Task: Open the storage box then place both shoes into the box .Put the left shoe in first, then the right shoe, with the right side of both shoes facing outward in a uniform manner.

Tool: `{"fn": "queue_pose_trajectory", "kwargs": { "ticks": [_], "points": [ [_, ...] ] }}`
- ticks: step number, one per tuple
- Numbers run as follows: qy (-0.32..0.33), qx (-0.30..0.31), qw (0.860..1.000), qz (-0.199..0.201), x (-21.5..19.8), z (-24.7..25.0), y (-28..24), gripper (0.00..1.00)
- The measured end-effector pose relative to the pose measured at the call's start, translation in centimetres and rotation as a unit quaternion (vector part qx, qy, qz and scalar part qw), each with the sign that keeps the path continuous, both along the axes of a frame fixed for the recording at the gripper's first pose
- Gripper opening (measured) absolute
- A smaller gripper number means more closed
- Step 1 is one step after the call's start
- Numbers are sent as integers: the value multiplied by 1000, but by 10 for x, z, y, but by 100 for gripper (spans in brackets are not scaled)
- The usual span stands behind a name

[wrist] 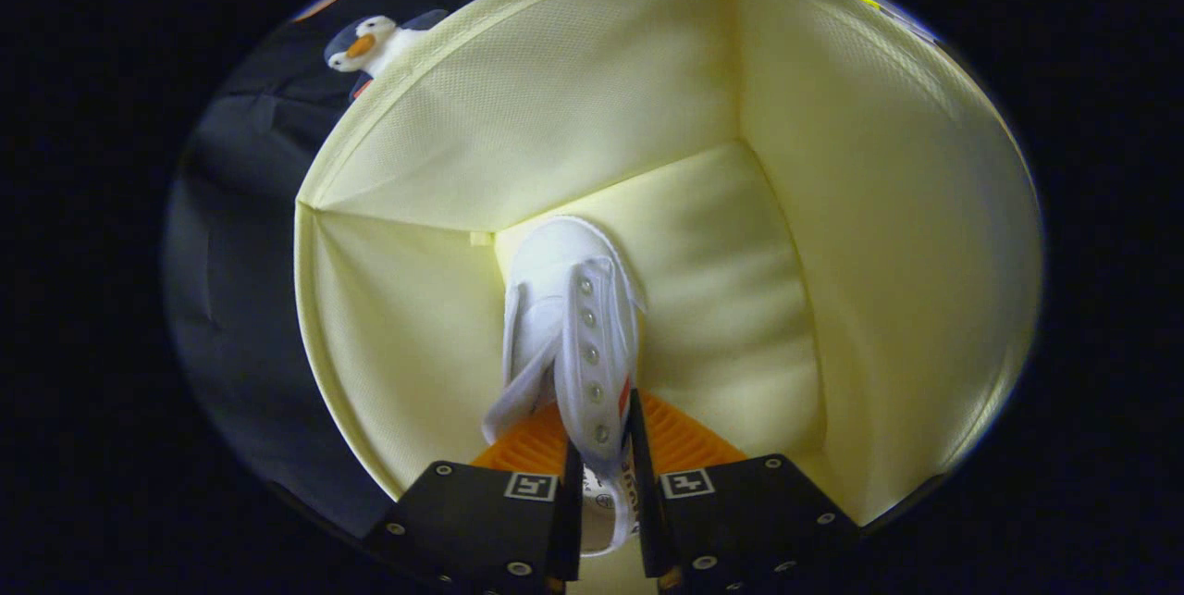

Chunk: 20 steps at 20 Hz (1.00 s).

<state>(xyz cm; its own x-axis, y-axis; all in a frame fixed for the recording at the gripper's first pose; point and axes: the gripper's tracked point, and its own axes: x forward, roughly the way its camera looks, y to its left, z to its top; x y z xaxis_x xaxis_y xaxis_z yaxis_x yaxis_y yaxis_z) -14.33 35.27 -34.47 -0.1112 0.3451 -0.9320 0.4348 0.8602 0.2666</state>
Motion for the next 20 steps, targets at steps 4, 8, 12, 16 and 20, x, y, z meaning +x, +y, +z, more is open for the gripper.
{"fn": "queue_pose_trajectory", "kwargs": {
  "ticks": [4,8,12,16,20],
  "points": [
    [-14,75,997,13,-2,32,1,52],
    [-42,147,988,-8,3,78,-12,66],
    [-94,164,982,-19,9,114,-66,74],
    [-151,160,974,-49,24,133,-124,75],
    [-190,127,971,-70,12,127,-204,81]
  ]
}}
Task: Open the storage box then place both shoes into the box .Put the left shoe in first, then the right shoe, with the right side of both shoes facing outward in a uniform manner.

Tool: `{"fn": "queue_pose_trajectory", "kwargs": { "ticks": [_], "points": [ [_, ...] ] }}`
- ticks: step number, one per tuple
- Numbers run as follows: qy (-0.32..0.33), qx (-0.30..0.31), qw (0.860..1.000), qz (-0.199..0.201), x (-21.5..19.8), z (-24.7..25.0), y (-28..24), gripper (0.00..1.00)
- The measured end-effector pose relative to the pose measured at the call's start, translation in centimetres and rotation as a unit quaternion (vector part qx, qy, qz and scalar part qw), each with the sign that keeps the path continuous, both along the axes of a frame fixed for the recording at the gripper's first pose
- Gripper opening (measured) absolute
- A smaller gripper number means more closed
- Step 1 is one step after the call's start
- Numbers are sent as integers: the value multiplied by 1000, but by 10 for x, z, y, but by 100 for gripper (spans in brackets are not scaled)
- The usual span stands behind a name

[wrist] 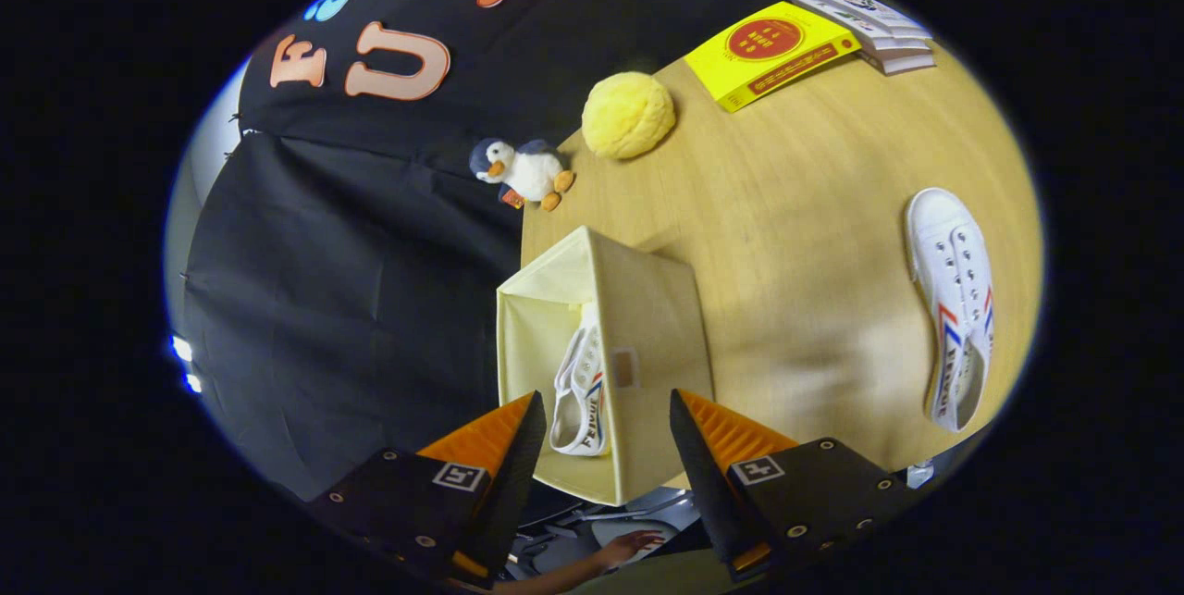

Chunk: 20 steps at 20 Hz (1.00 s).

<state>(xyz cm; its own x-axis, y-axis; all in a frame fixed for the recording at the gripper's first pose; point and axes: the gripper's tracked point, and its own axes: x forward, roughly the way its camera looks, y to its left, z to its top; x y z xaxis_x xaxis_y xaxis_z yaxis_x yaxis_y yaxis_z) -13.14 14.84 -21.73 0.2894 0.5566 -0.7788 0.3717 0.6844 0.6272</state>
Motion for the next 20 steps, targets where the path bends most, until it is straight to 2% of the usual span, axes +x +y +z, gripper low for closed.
{"fn": "queue_pose_trajectory", "kwargs": {
  "ticks": [2,4,8,10,14,17,20],
  "points": [
    [11,-34,999,-21,-17,-20,-44,82],
    [14,-85,996,-24,-35,-40,-87,82],
    [-5,-191,981,13,-72,-67,-154,83],
    [-10,-235,972,30,-89,-82,-181,78],
    [-6,-277,959,66,-118,-111,-205,74],
    [-21,-302,946,113,-127,-132,-209,67],
    [-55,-359,922,136,-116,-146,-222,58]
  ]
}}
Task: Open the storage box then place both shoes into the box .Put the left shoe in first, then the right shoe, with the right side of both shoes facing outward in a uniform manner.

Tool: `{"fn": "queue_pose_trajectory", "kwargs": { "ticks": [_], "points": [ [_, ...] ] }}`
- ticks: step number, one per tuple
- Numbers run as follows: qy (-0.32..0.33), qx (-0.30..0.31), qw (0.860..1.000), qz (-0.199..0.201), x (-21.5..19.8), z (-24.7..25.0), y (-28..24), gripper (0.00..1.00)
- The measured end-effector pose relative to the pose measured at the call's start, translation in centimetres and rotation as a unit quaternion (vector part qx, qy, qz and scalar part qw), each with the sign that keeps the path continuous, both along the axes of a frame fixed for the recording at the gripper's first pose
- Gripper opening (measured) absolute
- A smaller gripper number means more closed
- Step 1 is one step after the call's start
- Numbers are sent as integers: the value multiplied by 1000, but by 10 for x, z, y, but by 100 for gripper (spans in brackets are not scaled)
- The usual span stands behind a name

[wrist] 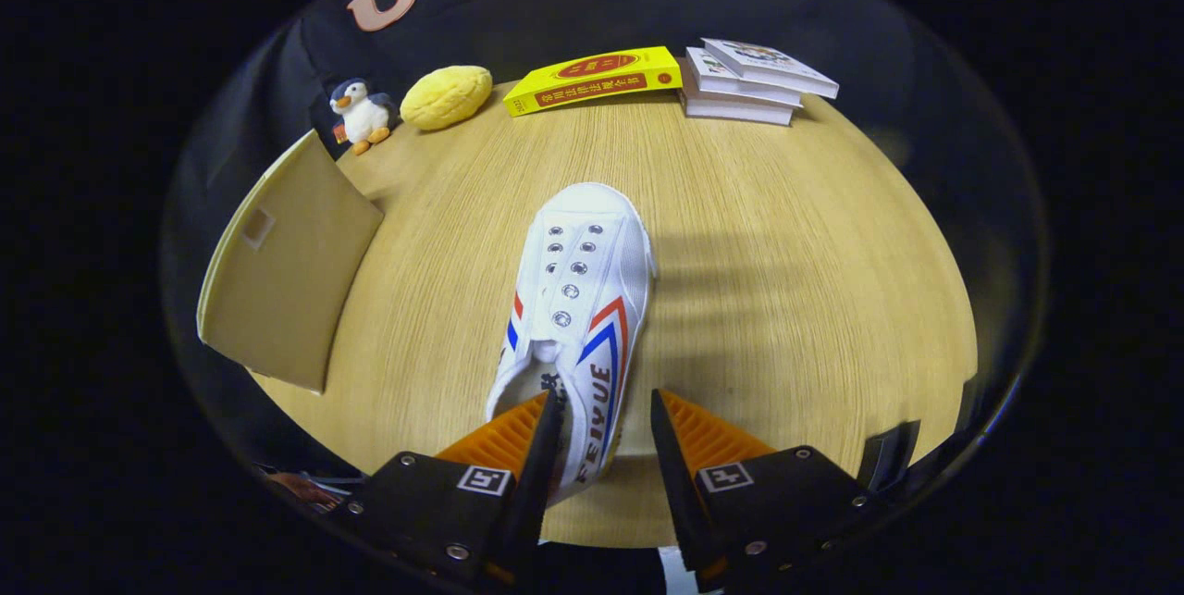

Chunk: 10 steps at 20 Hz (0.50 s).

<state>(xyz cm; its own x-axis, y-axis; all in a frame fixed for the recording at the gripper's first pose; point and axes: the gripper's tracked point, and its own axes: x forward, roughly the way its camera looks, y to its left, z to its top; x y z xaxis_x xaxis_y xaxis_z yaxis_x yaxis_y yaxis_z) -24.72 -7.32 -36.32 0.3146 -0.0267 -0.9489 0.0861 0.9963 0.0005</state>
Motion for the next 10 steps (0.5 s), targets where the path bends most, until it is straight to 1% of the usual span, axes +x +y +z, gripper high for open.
{"fn": "queue_pose_trajectory", "kwargs": {
  "ticks": [1,3,5,6,7,9,10],
  "points": [
    [-11,-9,1000,9,4,-4,-3,55],
    [-42,5,999,23,11,-5,7,51],
    [-63,8,997,36,15,-6,9,36],
    [-71,7,997,35,16,-6,8,33],
    [-80,10,996,29,16,-6,8,31],
    [-99,17,995,0,20,-4,5,28],
    [-106,11,994,-11,22,-5,-1,26]
  ]
}}
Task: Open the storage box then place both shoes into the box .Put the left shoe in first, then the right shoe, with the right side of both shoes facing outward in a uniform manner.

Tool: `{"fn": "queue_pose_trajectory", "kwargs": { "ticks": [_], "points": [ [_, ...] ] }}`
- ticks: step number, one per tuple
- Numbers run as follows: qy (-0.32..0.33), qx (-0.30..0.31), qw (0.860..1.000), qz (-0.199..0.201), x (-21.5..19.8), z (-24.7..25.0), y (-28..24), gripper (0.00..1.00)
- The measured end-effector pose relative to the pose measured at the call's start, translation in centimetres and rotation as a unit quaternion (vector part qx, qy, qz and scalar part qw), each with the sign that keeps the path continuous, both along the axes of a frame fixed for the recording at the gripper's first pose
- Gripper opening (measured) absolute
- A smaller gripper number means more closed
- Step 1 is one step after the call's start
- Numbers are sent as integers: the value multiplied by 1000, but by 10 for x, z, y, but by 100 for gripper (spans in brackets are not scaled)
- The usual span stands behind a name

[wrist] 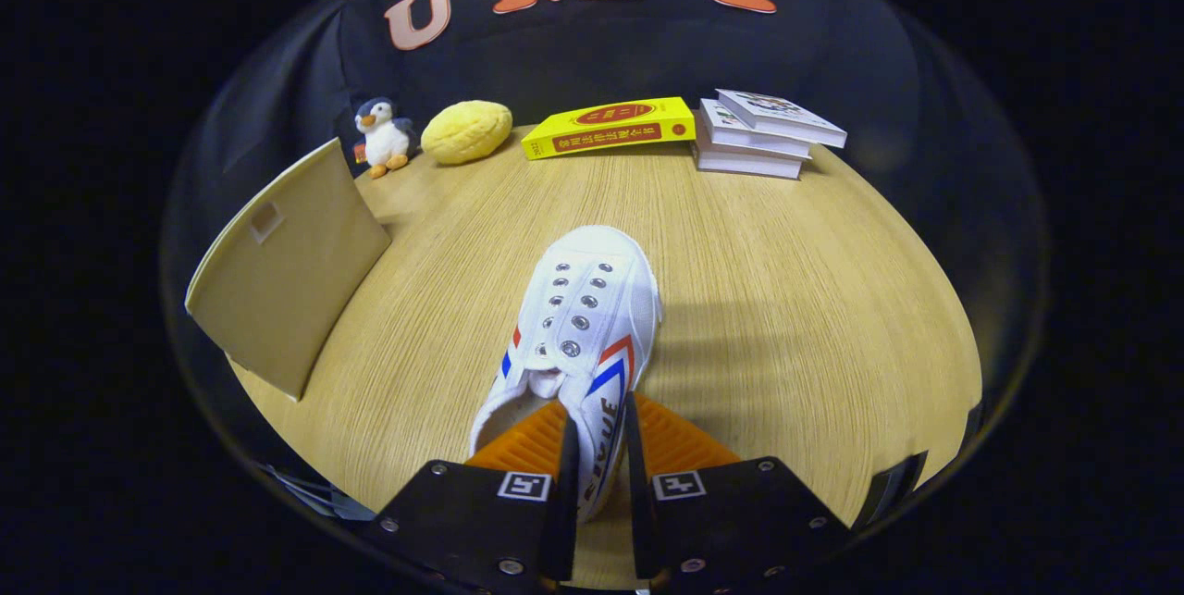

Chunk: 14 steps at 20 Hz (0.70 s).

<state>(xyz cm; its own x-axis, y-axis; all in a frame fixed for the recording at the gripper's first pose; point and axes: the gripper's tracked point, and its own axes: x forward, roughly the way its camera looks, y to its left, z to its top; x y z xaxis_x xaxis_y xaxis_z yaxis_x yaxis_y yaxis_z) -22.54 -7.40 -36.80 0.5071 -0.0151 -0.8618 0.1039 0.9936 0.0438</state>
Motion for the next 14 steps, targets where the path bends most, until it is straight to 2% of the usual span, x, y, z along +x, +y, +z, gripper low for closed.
{"fn": "queue_pose_trajectory", "kwargs": {
  "ticks": [3,6,8,10,12,13,14],
  "points": [
    [-10,-1,1000,-10,11,-6,-7,11],
    [-7,2,1000,1,14,-10,-6,10],
    [8,3,1000,-8,18,-15,-12,16],
    [26,37,999,-25,16,-14,-9,28],
    [36,64,996,-49,15,-10,-7,23],
    [40,63,996,-55,17,-15,-7,11],
    [40,54,996,-63,18,-8,-11,8]
  ]
}}
